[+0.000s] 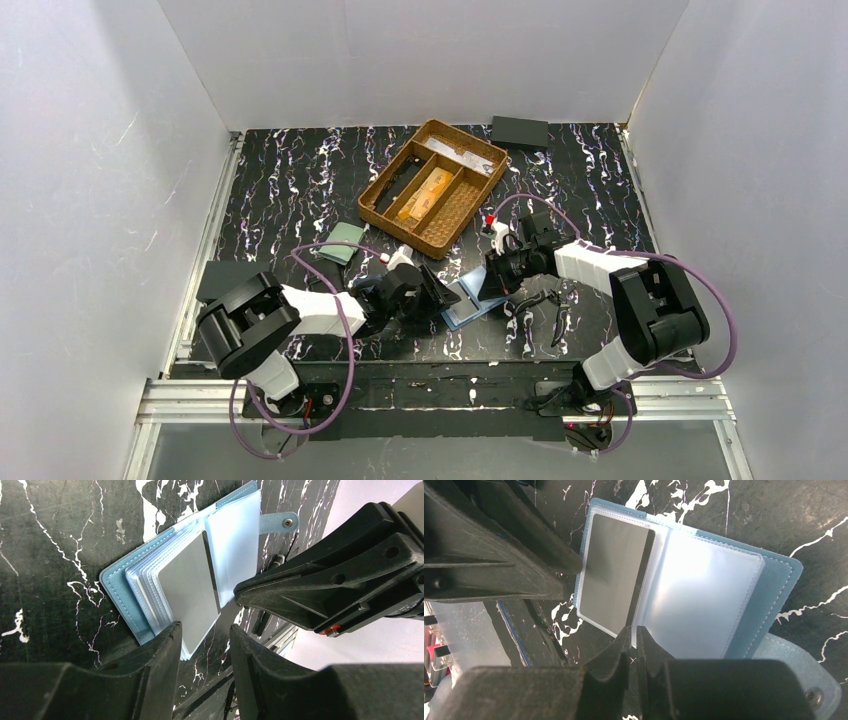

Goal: Take the credit cards out of the card holder
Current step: Remove the credit card from the card holder.

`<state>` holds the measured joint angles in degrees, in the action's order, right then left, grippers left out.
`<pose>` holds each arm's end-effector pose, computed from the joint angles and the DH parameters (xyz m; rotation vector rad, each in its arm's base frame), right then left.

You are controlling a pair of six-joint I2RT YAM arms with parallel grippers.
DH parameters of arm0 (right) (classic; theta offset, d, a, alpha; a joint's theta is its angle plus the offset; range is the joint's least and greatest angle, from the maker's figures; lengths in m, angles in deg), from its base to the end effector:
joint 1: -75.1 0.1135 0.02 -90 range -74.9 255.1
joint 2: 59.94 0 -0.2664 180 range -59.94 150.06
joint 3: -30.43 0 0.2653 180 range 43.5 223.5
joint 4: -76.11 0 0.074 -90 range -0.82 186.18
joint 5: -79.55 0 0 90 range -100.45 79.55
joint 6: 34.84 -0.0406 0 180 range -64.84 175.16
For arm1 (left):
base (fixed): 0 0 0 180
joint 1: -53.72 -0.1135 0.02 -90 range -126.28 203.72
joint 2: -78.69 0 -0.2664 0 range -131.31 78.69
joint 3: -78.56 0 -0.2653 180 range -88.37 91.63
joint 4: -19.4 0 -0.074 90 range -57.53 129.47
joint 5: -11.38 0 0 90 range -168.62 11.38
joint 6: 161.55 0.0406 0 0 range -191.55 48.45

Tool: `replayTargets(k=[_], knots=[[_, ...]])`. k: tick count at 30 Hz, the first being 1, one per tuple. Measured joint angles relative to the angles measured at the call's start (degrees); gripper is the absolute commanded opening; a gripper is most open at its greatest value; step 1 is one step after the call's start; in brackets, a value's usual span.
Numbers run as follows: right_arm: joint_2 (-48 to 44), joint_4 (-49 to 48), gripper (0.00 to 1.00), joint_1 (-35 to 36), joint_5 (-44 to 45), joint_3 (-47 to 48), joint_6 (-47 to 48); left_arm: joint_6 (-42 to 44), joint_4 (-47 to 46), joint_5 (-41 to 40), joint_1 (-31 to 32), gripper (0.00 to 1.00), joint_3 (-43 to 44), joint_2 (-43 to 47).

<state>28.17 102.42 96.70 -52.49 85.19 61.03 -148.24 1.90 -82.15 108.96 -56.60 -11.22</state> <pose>0.2554 0.1304 0.1440 -0.8553 2.3910 1.0551 0.1779 -0.2520 0.1391 -0.4795 2.2965 -1.2687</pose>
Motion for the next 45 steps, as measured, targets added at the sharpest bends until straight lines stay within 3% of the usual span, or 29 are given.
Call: replayTargets(k=[26,37,45], knots=[[2.3,0.9,0.24,1.9,1.2,0.4,1.2,-4.3,5.5,0.3,0.0,0.39,2.6,-0.8],[3.9,3.8,0.36,2.9,0.7,2.5,3.9,-2.8,5.6,0.4,0.0,0.39,3.0,-0.8],[-1.4,8.3,0.62,3.0,-1.5,3.2,12.6,0.9,5.6,0.0,0.0,0.40,2.4,1.1]])
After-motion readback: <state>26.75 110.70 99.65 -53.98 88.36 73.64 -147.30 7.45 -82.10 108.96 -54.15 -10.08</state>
